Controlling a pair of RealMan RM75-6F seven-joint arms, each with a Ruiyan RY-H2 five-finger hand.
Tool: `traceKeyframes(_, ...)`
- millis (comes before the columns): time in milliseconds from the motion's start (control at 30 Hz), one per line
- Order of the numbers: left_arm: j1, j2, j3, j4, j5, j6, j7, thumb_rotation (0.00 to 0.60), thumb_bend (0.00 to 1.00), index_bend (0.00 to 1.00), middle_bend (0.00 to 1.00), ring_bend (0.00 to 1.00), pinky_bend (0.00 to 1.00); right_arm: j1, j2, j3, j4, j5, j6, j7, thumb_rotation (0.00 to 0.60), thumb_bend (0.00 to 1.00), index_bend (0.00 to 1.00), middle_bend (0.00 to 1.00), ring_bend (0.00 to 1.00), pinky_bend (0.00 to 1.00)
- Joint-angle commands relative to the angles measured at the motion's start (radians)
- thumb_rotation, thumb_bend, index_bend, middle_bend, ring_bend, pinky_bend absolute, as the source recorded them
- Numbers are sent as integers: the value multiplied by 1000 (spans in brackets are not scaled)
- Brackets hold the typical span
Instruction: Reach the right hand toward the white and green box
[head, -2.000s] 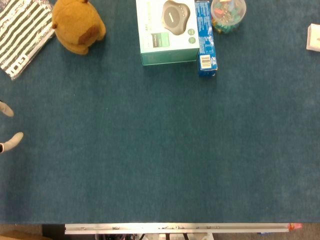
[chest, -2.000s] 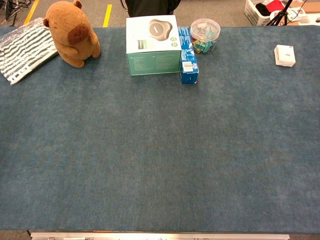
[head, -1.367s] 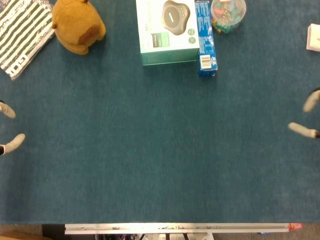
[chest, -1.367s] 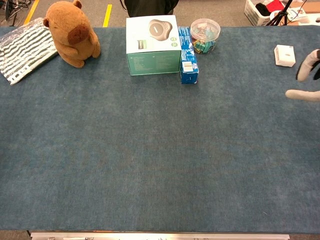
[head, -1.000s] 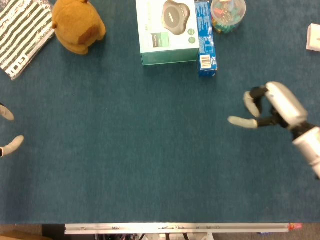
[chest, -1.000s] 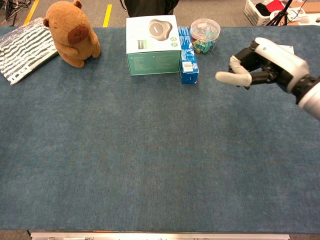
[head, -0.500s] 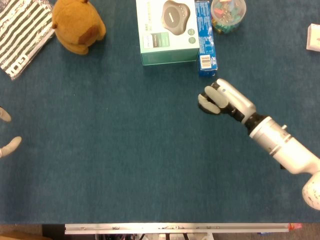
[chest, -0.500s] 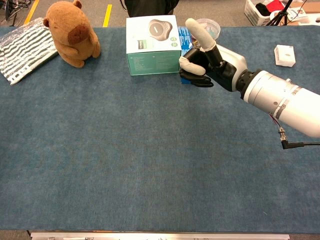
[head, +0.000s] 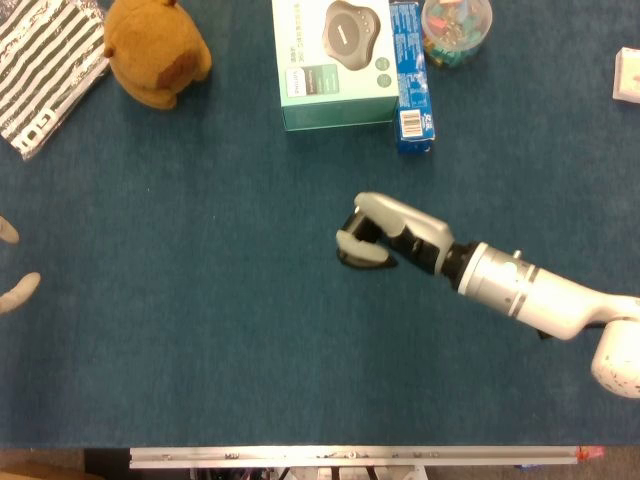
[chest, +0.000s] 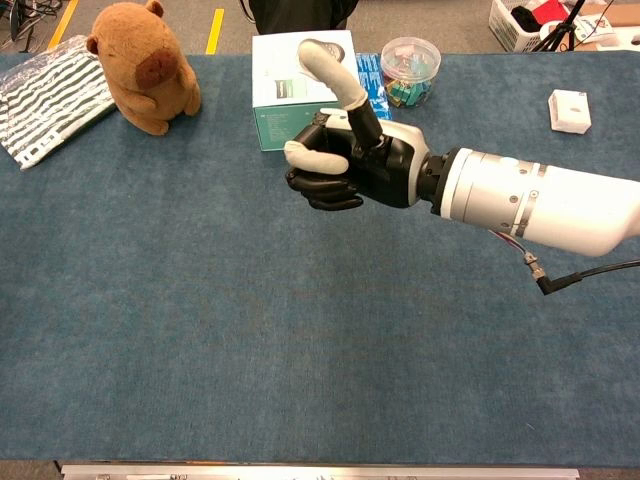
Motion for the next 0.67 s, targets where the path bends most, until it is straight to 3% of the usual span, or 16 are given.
traceKeyframes(33, 0, 0, -1, 1, 0, 0, -2, 600, 0, 514, 438, 364, 287, 94, 18, -95, 52, -154, 83, 177, 0, 0, 1000, 1000, 1000, 1000)
traceKeyframes(233, 0, 1, -2, 3, 1, -1, -5, 600, 0, 513, 438, 364, 287, 161, 13, -168, 112, -218, 181, 286, 0, 0, 1000, 1000, 1000, 1000)
traceKeyframes(667, -5, 2, -6, 3, -5, -10, 3, 600, 0, 513, 438, 364, 287, 220, 7, -248, 137, -187, 248, 285, 0, 0, 1000, 1000, 1000, 1000)
